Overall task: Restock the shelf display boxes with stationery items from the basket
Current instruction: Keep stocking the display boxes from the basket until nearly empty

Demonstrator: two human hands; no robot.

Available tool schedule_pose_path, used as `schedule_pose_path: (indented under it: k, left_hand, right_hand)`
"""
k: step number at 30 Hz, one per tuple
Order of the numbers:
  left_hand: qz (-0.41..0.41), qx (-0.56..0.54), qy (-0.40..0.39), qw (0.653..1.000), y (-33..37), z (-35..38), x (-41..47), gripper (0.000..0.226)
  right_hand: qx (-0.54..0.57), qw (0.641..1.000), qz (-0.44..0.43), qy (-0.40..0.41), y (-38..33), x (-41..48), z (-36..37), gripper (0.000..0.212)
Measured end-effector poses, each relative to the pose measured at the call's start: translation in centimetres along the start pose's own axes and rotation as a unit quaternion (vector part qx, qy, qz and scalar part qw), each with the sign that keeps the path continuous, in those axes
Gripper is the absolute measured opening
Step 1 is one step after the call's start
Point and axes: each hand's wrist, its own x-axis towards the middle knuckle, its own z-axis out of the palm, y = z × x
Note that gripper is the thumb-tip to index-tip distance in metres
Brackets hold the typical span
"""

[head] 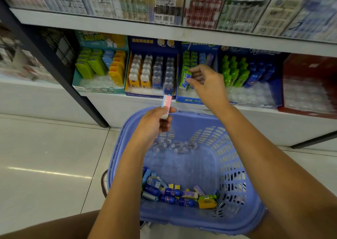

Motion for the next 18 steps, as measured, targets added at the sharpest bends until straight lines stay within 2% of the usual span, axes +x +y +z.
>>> schedule_pose_path:
  k: [14,18]
  left_hand:
    - [0.016,0.013,-0.014,1.0,-0.5,-0.3,0.1,0.028]
    - [0.029,0.021,-0.018,0.999,-0.6,-0.2,0.0,0.026]
  right_hand:
    - [-0.051,0.999,-0.015,0.002,1.1,-0.8,1.0,0.027]
    - [-0.131,0.988,-0.08,0.013,1.2,-0.8,1.1,0.019]
